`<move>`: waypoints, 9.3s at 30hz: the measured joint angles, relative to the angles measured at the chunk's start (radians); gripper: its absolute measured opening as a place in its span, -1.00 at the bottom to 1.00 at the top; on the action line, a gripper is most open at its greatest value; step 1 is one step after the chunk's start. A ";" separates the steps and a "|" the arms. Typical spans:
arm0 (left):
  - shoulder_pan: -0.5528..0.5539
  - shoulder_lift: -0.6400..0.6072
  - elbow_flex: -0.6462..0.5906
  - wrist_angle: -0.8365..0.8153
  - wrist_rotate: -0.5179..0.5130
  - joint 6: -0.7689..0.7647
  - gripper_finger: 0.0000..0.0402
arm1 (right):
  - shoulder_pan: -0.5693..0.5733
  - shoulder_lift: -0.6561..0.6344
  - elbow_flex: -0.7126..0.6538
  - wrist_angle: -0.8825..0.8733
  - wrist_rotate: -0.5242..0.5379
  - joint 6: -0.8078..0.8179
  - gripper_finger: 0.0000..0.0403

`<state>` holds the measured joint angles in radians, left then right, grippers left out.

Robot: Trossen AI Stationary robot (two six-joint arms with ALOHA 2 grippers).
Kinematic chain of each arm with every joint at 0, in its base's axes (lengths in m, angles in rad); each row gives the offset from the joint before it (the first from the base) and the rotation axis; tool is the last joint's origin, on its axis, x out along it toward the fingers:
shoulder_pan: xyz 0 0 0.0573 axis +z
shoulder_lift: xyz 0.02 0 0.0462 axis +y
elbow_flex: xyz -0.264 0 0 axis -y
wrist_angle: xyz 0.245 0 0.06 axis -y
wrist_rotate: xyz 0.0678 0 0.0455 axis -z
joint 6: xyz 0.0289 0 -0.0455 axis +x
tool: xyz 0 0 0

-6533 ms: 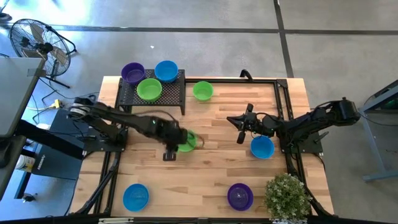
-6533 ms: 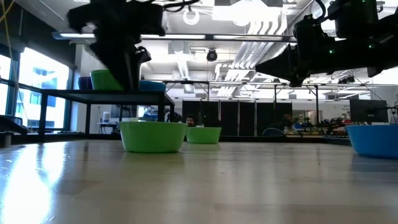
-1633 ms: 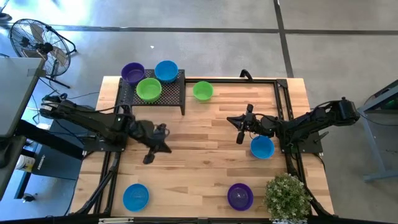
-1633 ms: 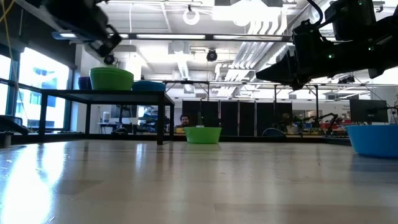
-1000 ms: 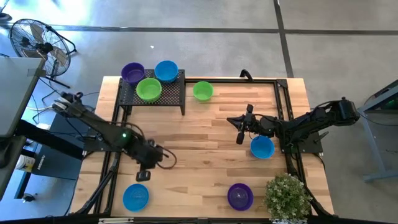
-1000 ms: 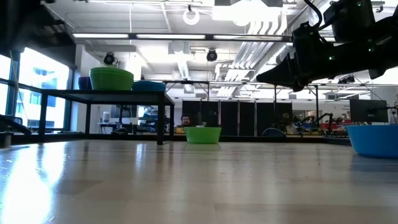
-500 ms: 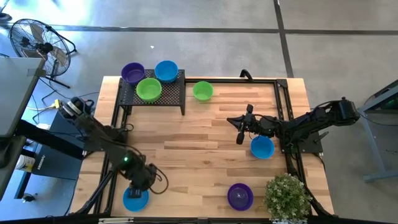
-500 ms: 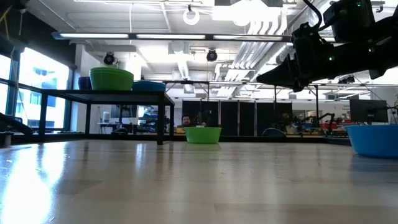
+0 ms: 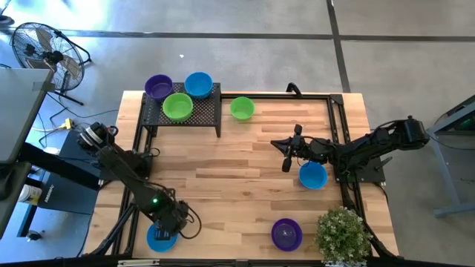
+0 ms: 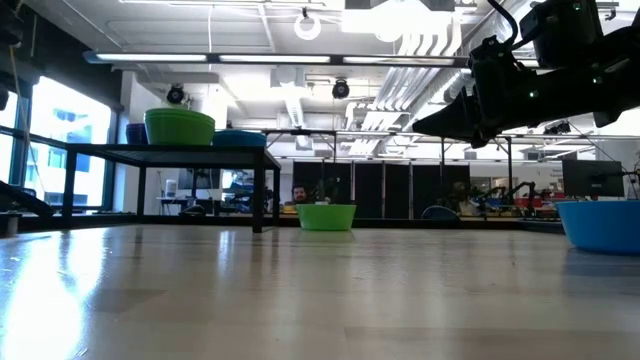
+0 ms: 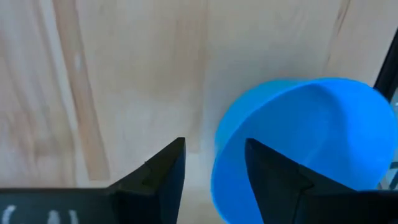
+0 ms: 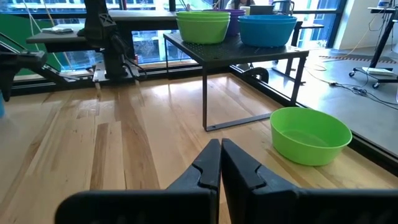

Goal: Pick & Place Mini bowls
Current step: Stack the blue bowl on top of the blue bowl on the shelf, then stack the green bowl on top of the green bowl on the shelf

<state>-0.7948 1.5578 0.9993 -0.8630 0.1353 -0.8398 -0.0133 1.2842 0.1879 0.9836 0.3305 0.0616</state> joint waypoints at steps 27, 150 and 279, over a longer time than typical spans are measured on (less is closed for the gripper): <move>0.391 -0.096 -0.001 -0.139 -0.268 0.125 -0.98 | 0.000 0.000 0.000 0.000 0.000 0.008 -1.00; 1.523 0.123 0.769 -0.356 -0.260 1.036 -1.00 | 0.000 0.000 0.000 0.008 0.000 0.008 -0.99; 0.840 -0.383 -0.933 1.966 -0.224 0.831 -1.00 | -0.289 0.242 0.660 -0.912 -0.055 0.612 -0.57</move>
<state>0.0448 1.1744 0.0658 1.1030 -0.0888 -0.0087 -0.3027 1.5266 0.8481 0.0713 0.2760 0.6735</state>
